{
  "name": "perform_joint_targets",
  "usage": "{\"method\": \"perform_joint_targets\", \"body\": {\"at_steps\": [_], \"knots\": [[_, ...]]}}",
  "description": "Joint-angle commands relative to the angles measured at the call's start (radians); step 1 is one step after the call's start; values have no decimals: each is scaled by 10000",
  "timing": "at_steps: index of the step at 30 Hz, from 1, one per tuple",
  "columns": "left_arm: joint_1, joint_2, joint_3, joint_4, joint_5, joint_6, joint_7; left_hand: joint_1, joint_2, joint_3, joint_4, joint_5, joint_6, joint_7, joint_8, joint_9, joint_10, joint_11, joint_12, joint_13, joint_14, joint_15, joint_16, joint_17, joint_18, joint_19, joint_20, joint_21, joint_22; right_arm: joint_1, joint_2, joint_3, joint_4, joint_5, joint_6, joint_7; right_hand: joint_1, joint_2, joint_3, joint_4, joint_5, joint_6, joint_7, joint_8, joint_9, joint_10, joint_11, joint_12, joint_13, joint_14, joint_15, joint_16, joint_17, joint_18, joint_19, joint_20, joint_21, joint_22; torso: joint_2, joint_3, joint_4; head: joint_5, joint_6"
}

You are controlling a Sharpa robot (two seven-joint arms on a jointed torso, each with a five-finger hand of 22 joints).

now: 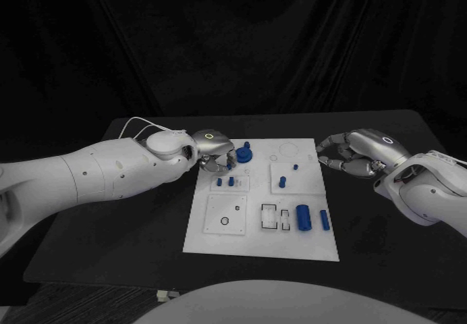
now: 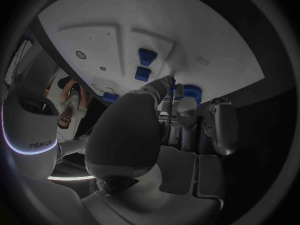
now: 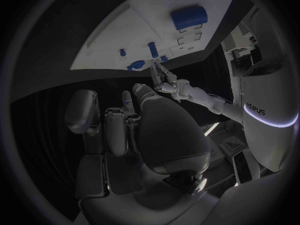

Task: Assemble the parts on the task board

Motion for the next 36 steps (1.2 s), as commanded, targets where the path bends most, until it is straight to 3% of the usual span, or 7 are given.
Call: {"method": "perform_joint_targets", "body": {"at_steps": [1, 29, 33, 36], "knots": [[-21, 42, 7, -16, -3, 28, -2, -7, 29, 4, 10, 7, 41, -3, -16, 4, 45, -14, -11, 10, -65, -21, -52, -24, -60, -38, 2, -67, 1799, -24, -5, 7, 19, -22, 32, -49, 35, -45, 56, 12, 44, 81, 18, 1, -13, 1065, 70, -68, 2609, 759, 65, -67, 1283, 197, -49, 20, -37, 1293, -1, 1, -1, 1, -1], [-208, 120, 7, -207, -3, 285, -158, -8, -3, -12, -9, 29, 53, -13, -18, 2, 29, -12, -52, 18, -114, -23, -94, -104, -52, -61, 4, -107, 1790, -27, 9, 7, -2, -22, 99, -66, 43, -50, 73, 0, 43, 90, 18, 0, -19, 1061, 72, -70, 2604, 757, 66, -75, 1274, 198, -48, 22, -43, 1293, -5, 2, -1, 25, -1], [-219, 130, 7, -222, -3, 320, -283, -35, -32, -11, -8, 21, -93, -80, -113, -40, -111, -41, -181, 1, -155, -38, -118, -149, -45, -87, 9, -151, 1780, -27, 2, 7, 5, -22, 102, -70, 43, -50, 73, 0, 43, 90, 18, 0, -19, 1061, 72, -70, 2604, 757, 66, -75, 1274, 198, -48, 22, -43, 1293, -1, 1, -2, 29, -1], [-228, 137, 7, -235, -3, 292, -399, -136, -141, -7, 36, -72, -607, -239, -350, -172, -436, -57, -448, -81, -112, -71, -56, -80, -58, -50, 8, -88, 1801, -27, -1, 7, 9, -22, 100, -70, 54, -54, 87, -13, 41, 99, 17, 2, -22, 1063, 70, -69, 2606, 755, 65, -83, 1265, 199, -49, 23, -54, 1292, 3, -1, -4, 33, -1]]}}
